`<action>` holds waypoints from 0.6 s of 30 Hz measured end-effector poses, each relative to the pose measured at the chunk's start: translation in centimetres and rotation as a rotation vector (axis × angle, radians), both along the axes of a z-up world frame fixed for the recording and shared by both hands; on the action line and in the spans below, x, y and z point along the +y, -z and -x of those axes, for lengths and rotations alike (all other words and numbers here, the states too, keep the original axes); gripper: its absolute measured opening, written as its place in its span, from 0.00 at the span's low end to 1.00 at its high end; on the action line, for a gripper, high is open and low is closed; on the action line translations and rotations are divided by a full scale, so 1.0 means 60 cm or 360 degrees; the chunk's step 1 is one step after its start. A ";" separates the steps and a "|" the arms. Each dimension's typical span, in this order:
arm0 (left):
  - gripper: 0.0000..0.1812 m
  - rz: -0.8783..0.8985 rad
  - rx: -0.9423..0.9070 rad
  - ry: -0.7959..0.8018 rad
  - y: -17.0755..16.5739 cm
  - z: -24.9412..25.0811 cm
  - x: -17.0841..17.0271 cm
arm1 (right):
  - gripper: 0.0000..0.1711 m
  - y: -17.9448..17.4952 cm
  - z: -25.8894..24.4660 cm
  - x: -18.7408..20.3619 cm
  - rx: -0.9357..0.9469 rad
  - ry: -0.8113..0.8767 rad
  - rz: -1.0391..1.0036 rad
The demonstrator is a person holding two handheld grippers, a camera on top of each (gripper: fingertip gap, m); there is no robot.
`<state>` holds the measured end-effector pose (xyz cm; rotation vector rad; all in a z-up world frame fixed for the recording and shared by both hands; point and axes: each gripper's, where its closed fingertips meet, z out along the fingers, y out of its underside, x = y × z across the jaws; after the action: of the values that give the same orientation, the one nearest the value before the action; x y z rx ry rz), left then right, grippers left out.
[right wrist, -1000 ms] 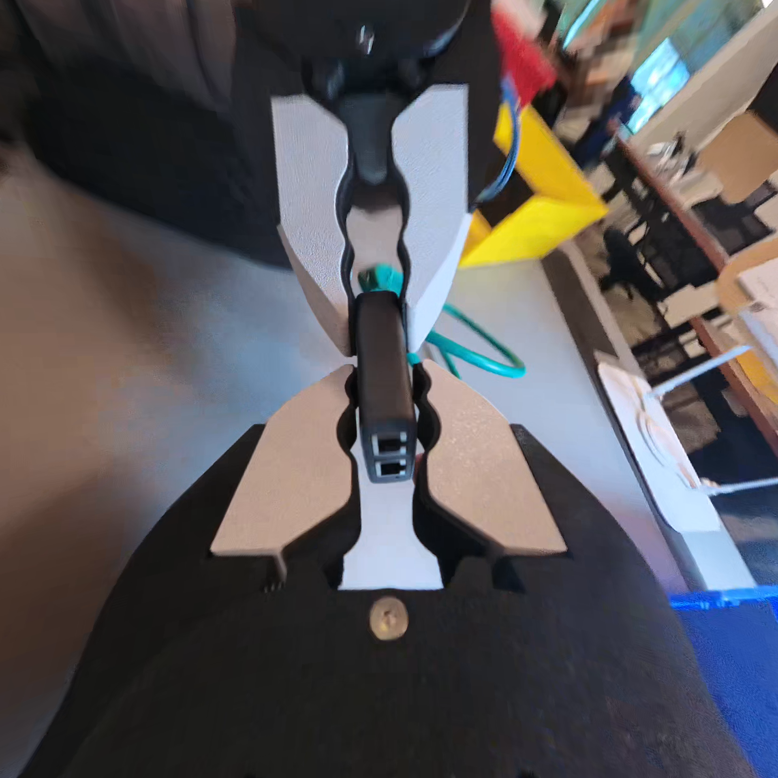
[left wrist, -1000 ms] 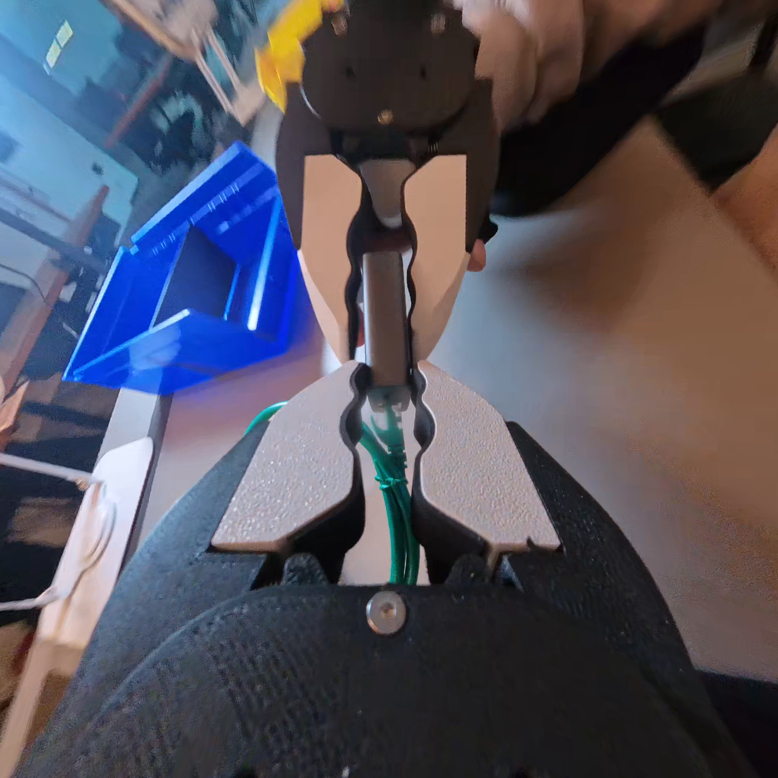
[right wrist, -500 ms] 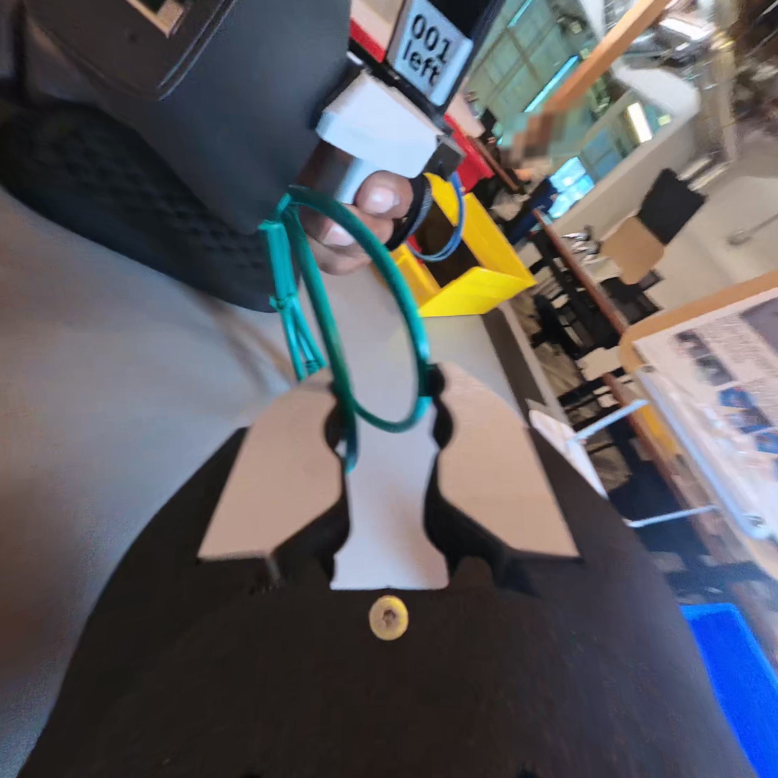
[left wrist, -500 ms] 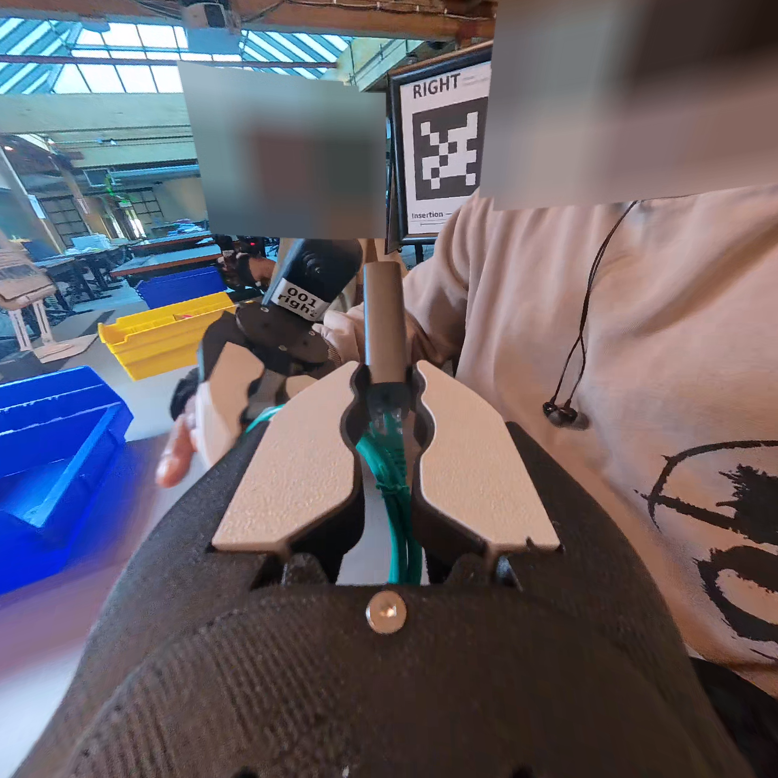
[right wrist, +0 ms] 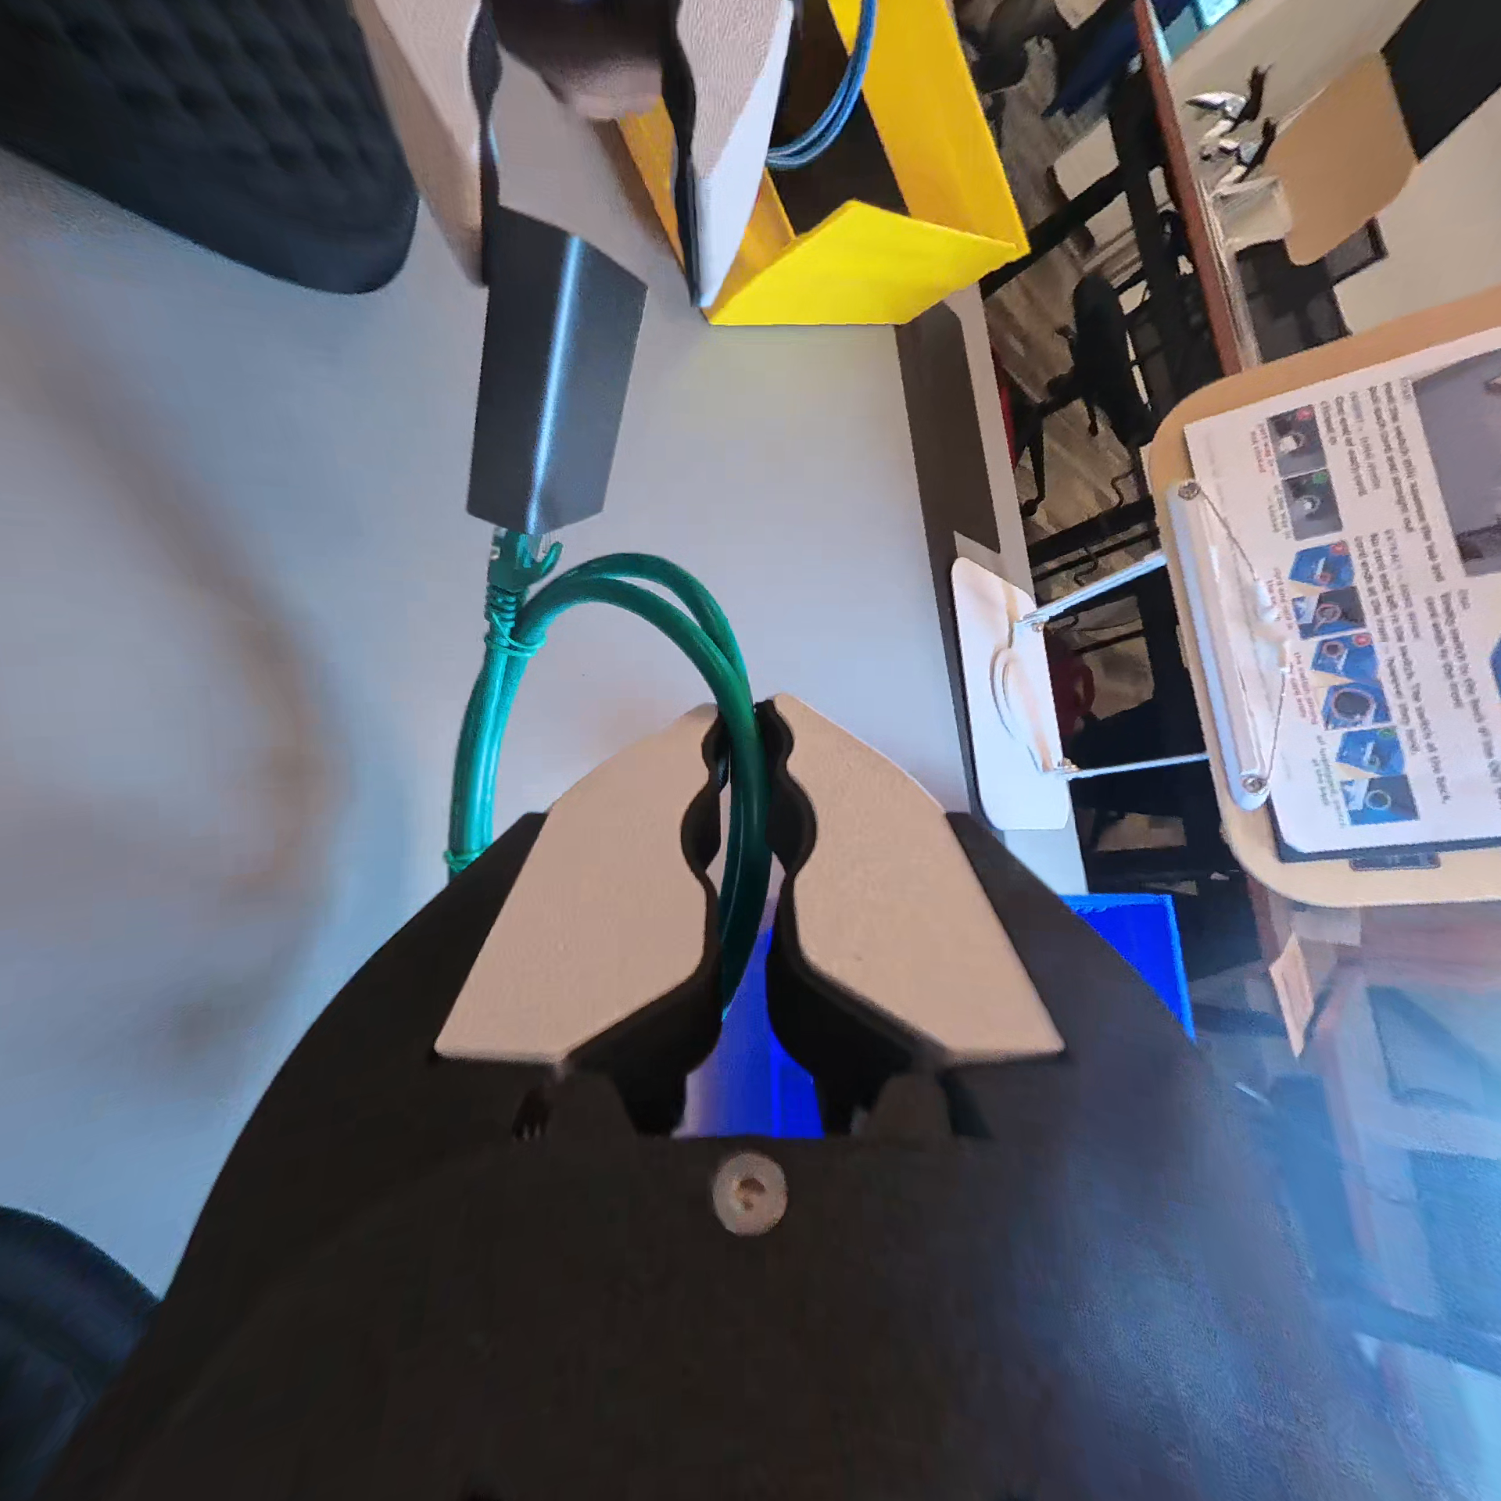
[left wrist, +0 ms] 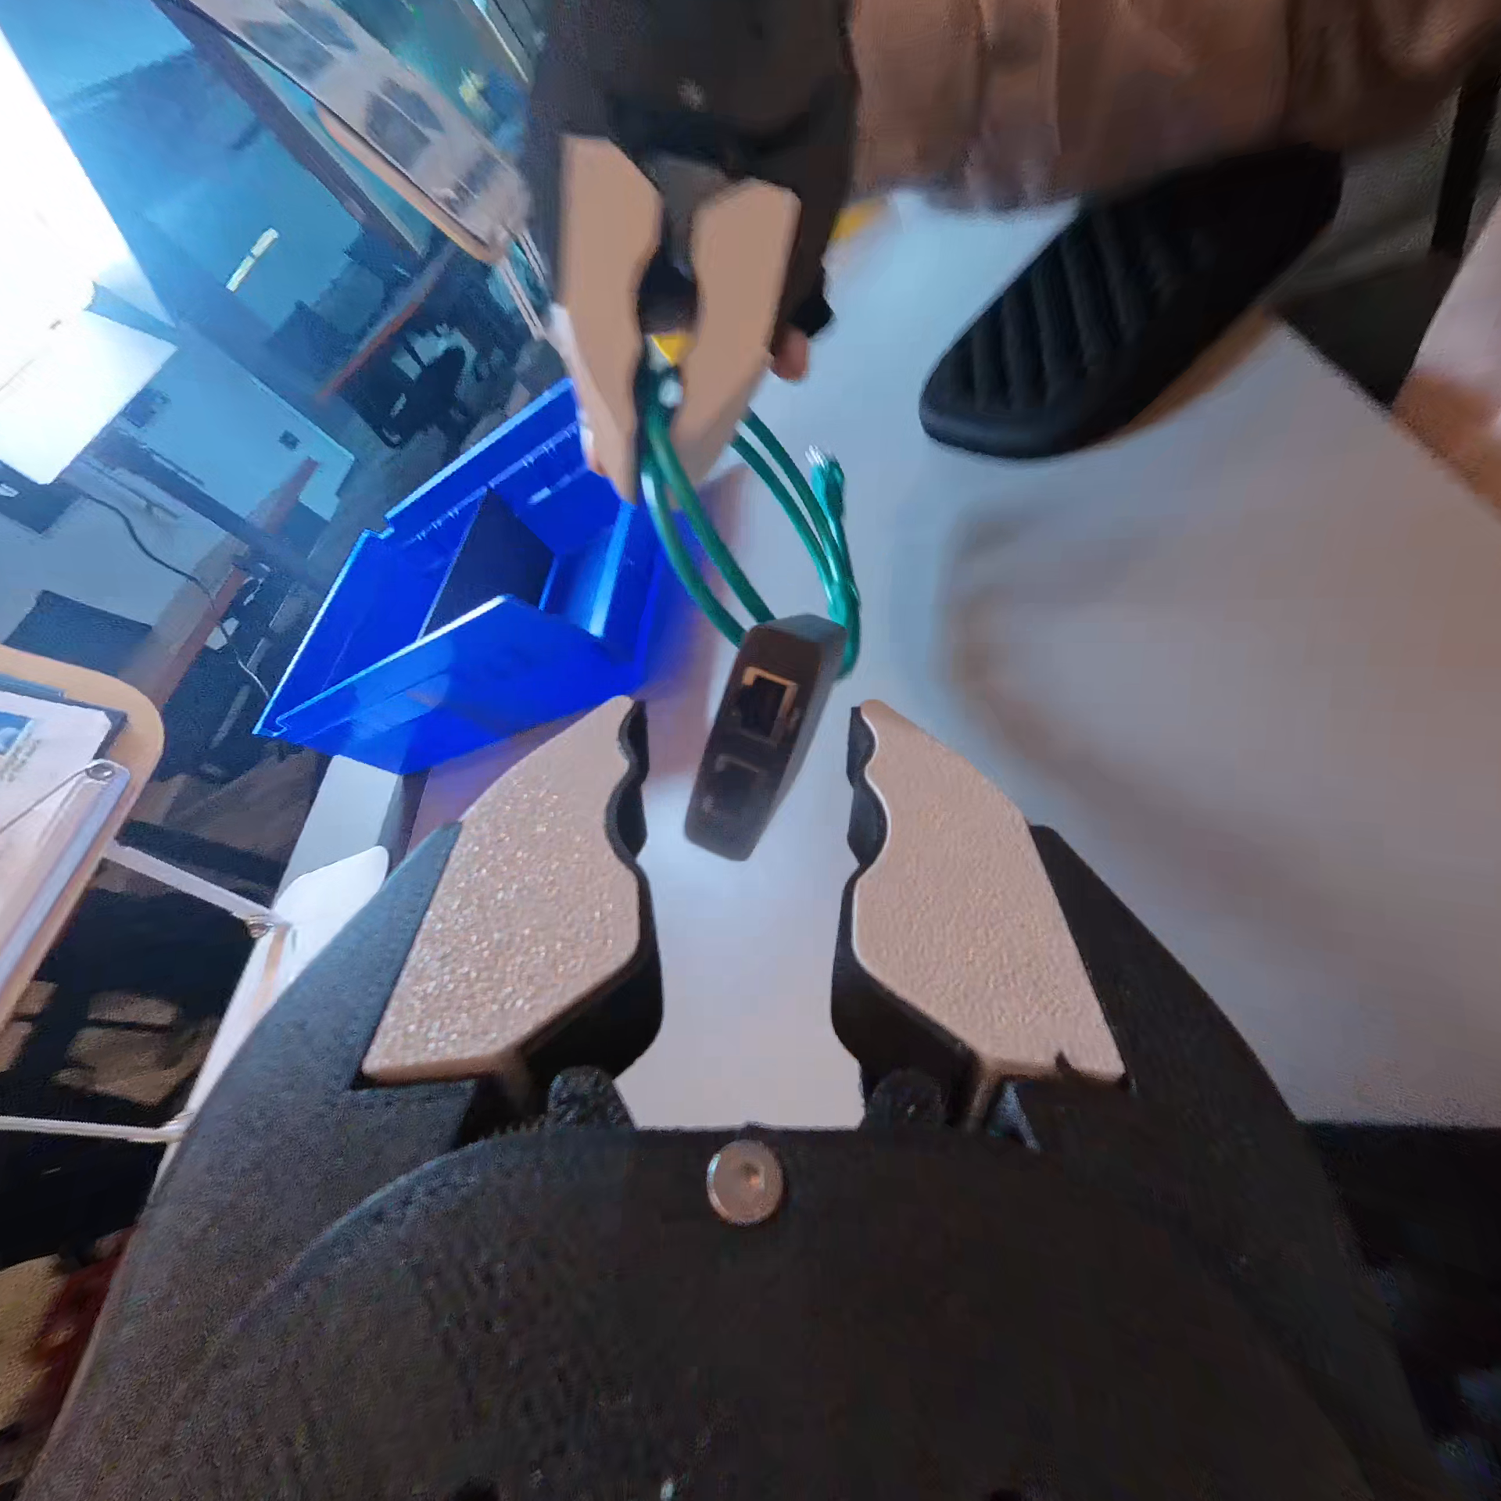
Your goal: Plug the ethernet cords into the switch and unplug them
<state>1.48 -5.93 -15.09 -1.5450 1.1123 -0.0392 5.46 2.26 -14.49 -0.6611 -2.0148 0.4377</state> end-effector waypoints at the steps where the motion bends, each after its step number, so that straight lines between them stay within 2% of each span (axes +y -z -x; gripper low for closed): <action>1: 0.27 0.0012 0.0101 -0.0008 0.011 -0.002 0.001 | 0.04 -0.003 0.004 -0.001 -0.0015 -0.0017 -0.0033; 3: 0.26 0.0025 0.0263 -0.0049 0.035 -0.002 0.009 | 0.04 -0.012 0.012 -0.007 -0.0038 -0.0072 -0.0080; 6: 0.13 -0.0025 0.0401 -0.0105 0.049 0.005 0.018 | 0.04 -0.021 0.023 -0.007 -0.0082 -0.0094 -0.0167; 9: 0.12 -0.0059 0.0441 -0.0149 0.049 0.014 0.020 | 0.06 -0.035 0.032 0.005 -0.0042 -0.0040 -0.0205; 14: 0.12 -0.0134 0.0269 -0.0208 0.032 0.040 0.024 | 0.23 -0.087 0.030 0.016 0.0273 0.0075 0.0069; 16: 0.12 -0.0160 0.0151 -0.0213 0.020 0.050 0.026 | 0.23 -0.116 0.016 0.001 0.0468 0.0052 0.0160; 18: 0.11 -0.0189 0.0036 -0.0179 0.010 0.054 0.027 | 0.22 -0.119 0.003 -0.024 0.0532 -0.0013 0.0235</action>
<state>-1.74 -4.33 -15.67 -1.5015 1.0255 0.1187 5.26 0.81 -7.37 -0.6236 -1.6803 0.6618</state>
